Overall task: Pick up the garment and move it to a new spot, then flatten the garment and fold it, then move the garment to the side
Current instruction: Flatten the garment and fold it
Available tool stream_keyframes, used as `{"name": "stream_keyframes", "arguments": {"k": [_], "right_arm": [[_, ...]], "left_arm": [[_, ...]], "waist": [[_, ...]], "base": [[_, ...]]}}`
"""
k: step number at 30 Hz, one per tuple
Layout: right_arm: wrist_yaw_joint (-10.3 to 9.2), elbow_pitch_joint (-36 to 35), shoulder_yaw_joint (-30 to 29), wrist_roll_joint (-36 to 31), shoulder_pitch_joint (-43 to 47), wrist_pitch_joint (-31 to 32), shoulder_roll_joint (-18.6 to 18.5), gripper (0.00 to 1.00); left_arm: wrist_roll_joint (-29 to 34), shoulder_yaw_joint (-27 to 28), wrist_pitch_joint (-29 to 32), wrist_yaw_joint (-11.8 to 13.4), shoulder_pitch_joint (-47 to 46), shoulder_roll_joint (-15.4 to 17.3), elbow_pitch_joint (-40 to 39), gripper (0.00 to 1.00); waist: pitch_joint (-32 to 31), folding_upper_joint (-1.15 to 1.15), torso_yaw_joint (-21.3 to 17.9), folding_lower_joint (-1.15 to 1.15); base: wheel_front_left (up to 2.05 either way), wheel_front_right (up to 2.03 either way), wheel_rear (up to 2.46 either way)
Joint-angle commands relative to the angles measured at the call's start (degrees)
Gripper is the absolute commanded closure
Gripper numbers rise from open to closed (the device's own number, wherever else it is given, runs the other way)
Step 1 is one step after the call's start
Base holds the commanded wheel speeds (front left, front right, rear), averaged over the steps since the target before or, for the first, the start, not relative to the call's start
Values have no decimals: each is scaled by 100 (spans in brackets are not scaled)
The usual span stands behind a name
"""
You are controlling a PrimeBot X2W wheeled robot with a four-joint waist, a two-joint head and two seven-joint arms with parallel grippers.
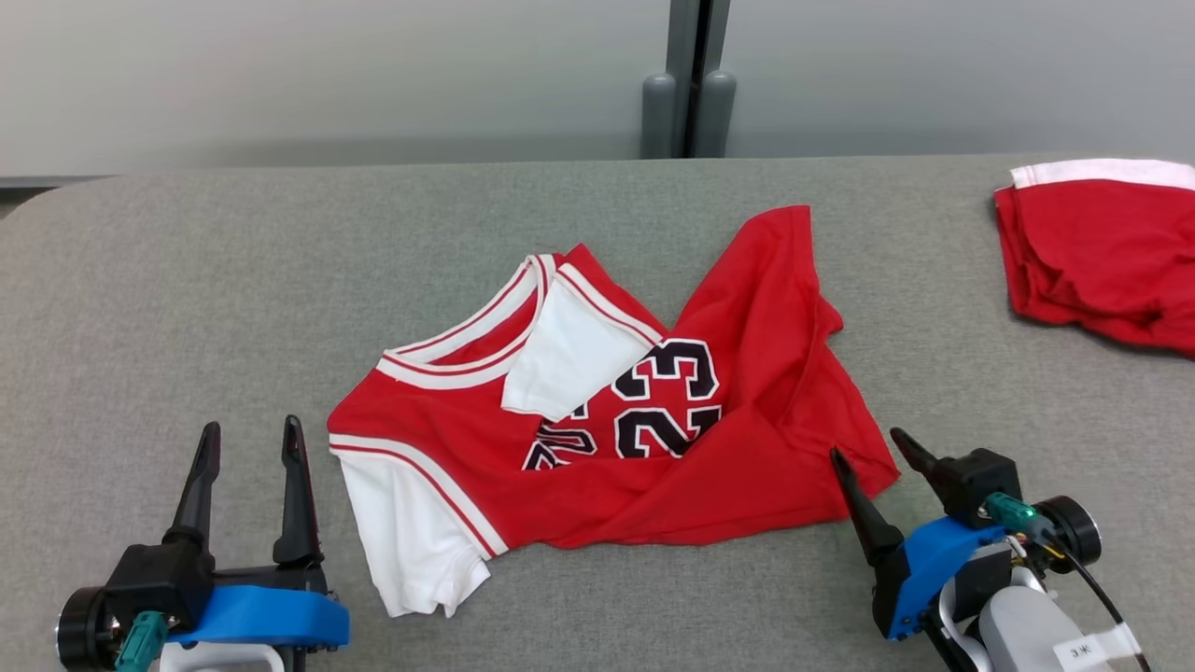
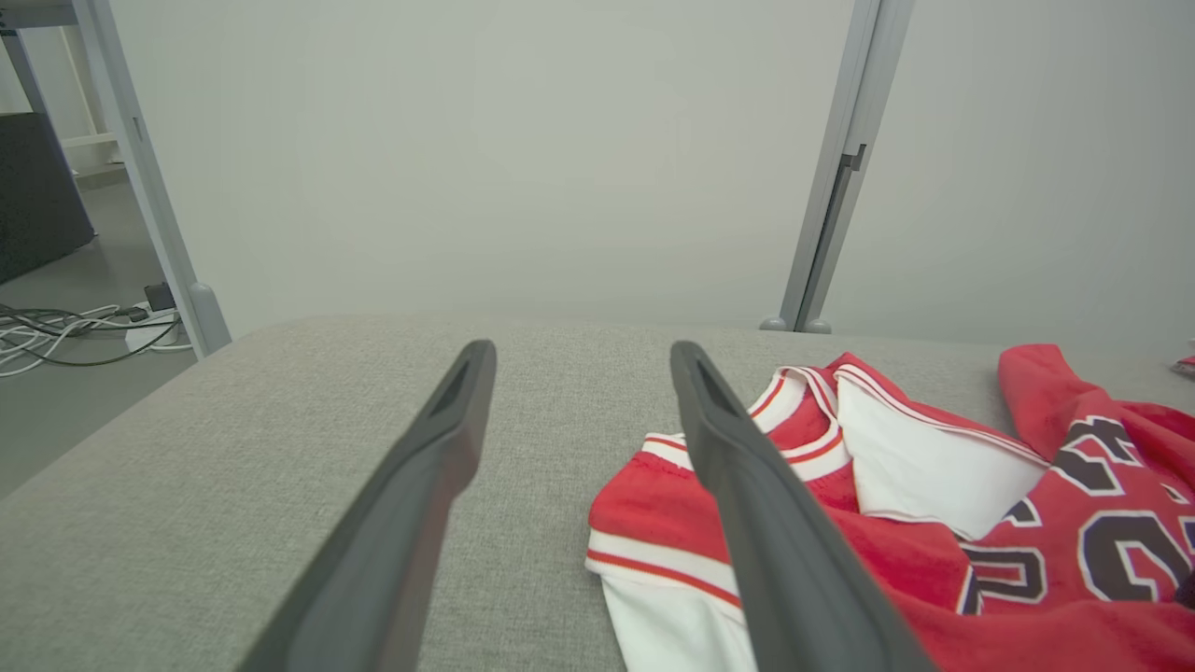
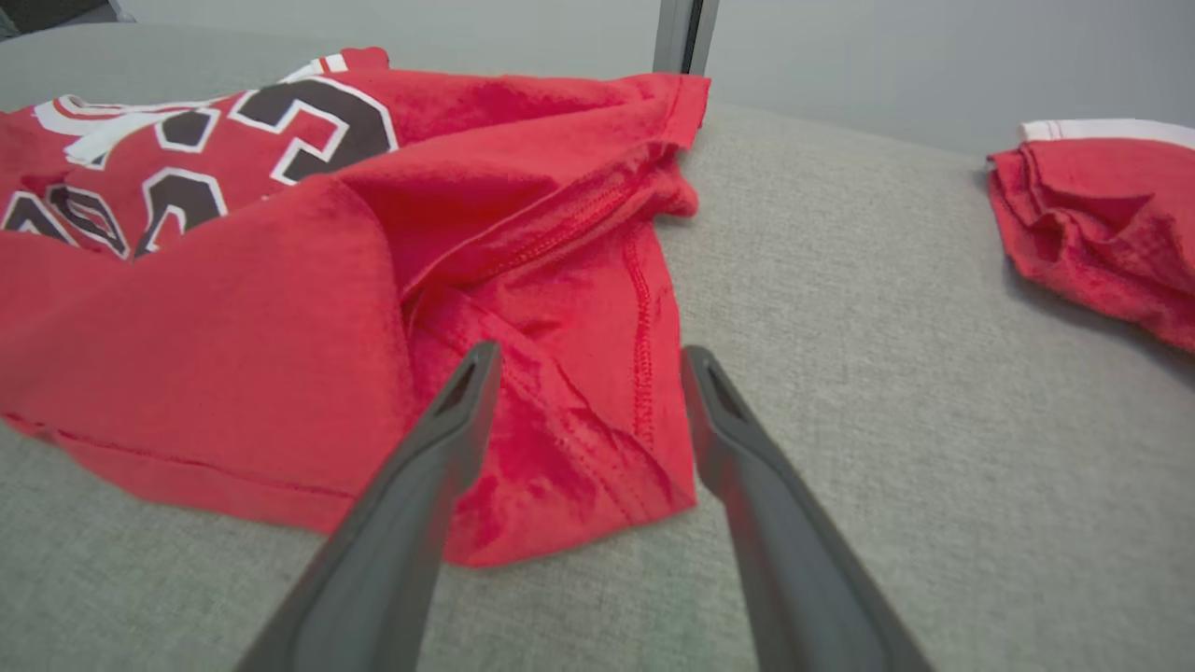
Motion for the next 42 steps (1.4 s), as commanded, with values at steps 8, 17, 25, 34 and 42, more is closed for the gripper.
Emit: {"name": "stream_keyframes", "arguments": {"k": [8, 17, 25, 34, 42], "right_arm": [[1, 911, 385, 114, -498, 72, -121, 60], [1, 1186, 601, 498, -605, -413, -100, 100], [1, 106, 310, 879, 158, -671, -124, 100], [1, -1072, -31, 1015, 1572, -676, -102, 100], [1, -1342, -109, 967, 1445, -677, -24, 0]], "left_arm": [[-67, -49, -13, -35, -145, -10, 17, 0], [-98, 48, -13, 26, -12, -10, 7, 0], [-92, 48, -13, 29, 19, -10, -33, 0], [-142, 20, -13, 35, 100, -11, -39, 0], [-107, -56, -13, 50, 88, -10, -19, 0]], "waist": [[179, 0, 197, 0], [114, 0, 63, 0], [35, 0, -130, 0], [26, 0, -292, 0], [-24, 0, -351, 0]], "base": [[0, 0, 0], [0, 0, 0], [0, 0, 0], [0, 0, 0], [0, 0, 0]]}}
